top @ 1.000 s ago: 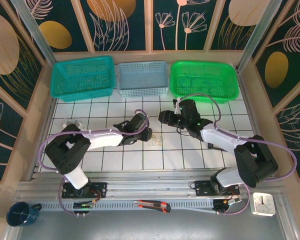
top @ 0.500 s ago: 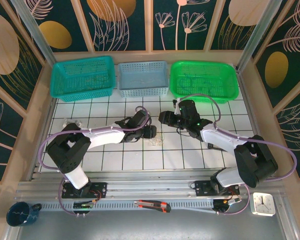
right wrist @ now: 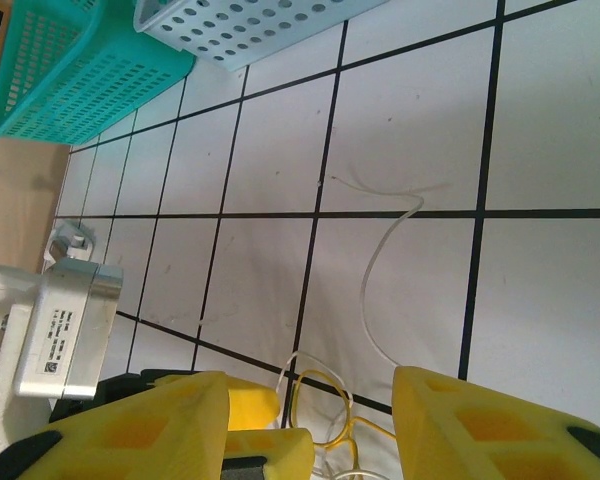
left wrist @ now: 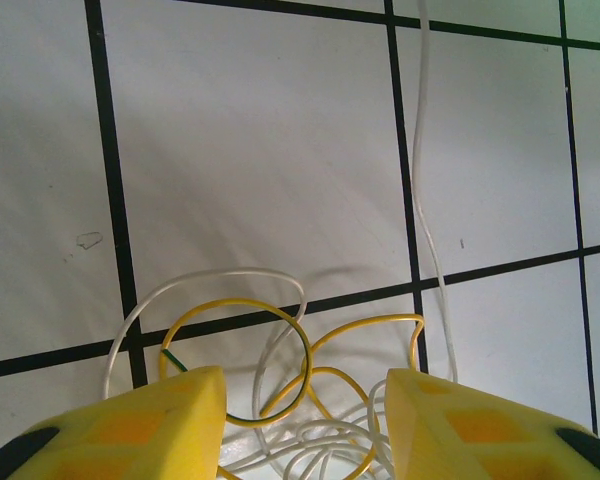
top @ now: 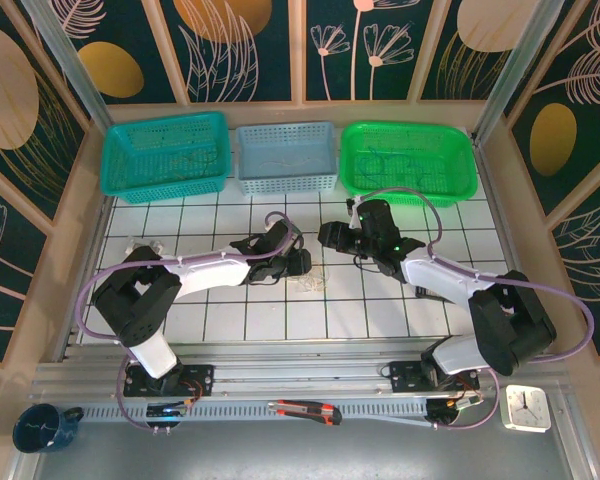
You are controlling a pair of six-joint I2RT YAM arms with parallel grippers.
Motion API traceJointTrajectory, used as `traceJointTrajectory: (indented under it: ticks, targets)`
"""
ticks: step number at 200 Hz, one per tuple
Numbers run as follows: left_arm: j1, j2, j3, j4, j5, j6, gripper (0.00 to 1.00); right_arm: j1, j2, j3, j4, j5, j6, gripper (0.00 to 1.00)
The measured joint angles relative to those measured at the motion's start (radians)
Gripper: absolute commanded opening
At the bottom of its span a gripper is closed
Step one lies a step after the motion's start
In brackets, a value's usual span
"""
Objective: Untangle the cables
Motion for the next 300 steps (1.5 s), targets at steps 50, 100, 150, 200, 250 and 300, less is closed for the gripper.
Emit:
traceJointTrajectory:
  ticks: [50,100,150,200,250,300]
  targets:
    - [0.000,0.000,-0.027,0.002,0.001,-0.032,0.46,0.000,-0.012,0.000,-0.002,0.003,-0.010,0.46]
    - [0.000,0.002,-0.039,0.002,0.004,-0.041,0.45,0.000,-0.014,0.000,-0.002,0.003,-0.018,0.46]
    - [0.000,0.043,-0.035,0.006,0.000,-0.041,0.45,0.000,-0.014,0.000,-0.002,0.003,-0.018,0.46]
    - [0.001,0.064,-0.014,0.001,-0.005,-0.038,0.36,0.000,-0.014,-0.003,-0.002,0.003,-0.018,0.45]
    - [0.008,0.073,-0.014,0.001,-0.013,-0.025,0.12,0.000,-0.017,-0.015,-0.004,0.003,-0.018,0.45]
    - [0.010,0.078,-0.013,0.005,-0.020,-0.010,0.00,0.000,-0.029,-0.015,-0.005,0.003,-0.018,0.45]
